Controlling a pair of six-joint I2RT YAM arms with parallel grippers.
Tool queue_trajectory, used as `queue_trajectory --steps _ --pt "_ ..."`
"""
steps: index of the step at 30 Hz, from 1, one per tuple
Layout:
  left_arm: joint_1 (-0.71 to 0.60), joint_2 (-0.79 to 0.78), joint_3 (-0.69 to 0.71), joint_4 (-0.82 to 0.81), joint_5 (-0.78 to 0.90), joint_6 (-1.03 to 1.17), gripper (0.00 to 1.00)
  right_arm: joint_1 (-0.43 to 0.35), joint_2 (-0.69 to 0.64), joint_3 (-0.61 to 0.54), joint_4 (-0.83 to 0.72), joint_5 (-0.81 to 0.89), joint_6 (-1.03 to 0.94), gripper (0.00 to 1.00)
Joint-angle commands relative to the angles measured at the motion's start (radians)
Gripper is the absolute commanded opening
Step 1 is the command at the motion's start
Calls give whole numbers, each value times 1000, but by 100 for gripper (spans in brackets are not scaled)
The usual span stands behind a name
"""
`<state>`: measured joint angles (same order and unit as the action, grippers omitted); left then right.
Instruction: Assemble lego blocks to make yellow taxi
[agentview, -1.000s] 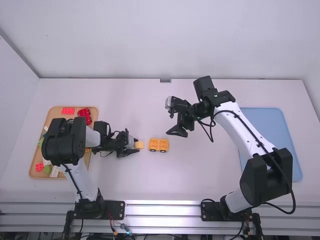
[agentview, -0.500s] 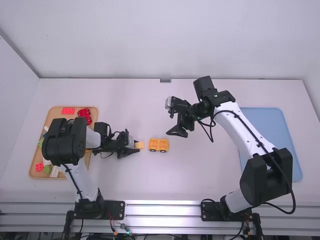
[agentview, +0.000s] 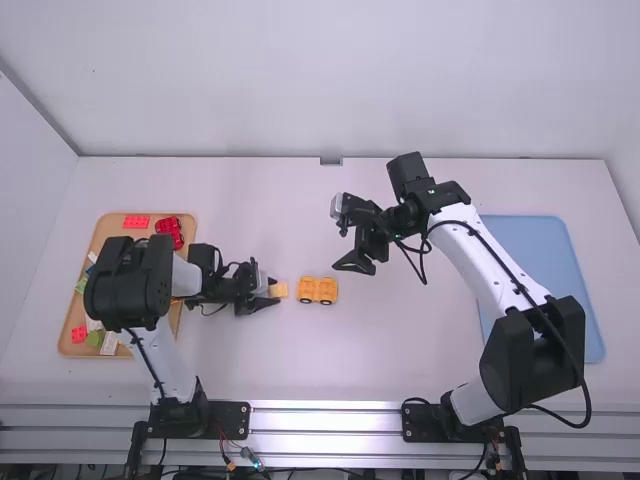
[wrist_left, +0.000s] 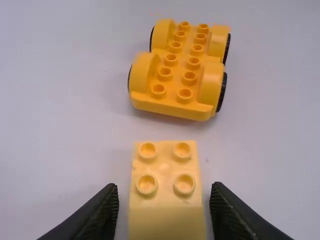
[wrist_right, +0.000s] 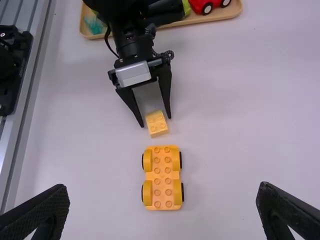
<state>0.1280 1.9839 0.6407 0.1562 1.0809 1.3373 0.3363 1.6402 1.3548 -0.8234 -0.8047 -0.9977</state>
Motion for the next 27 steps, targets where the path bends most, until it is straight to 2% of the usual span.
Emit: queue_trajectory --steps 1,2,4,9,13,16,21,27 --pt "-33 17 6 30 27 -68 48 0 10 24 -4 -9 -2 98" --pt "-35 17 6 33 25 -72 47 0 10 24 -3 -9 -2 99" --pt "-51 17 6 56 -50 -117 38 0 10 24 -4 -9 -2 99" --pt "-42 17 6 35 -71 -135 39 0 10 24 -13 -9 -2 99" --pt "-44 17 7 58 -25 -137 31 -1 10 24 -12 -9 -2 99" --pt "-50 16 6 87 -14 -145 31 -2 10 24 -12 -9 -2 99" --pt "-49 -29 7 117 -23 -252 22 -2 10 24 3 3 6 99" --pt "-50 -160 6 30 -23 -248 25 -2 9 26 11 7 -6 99"
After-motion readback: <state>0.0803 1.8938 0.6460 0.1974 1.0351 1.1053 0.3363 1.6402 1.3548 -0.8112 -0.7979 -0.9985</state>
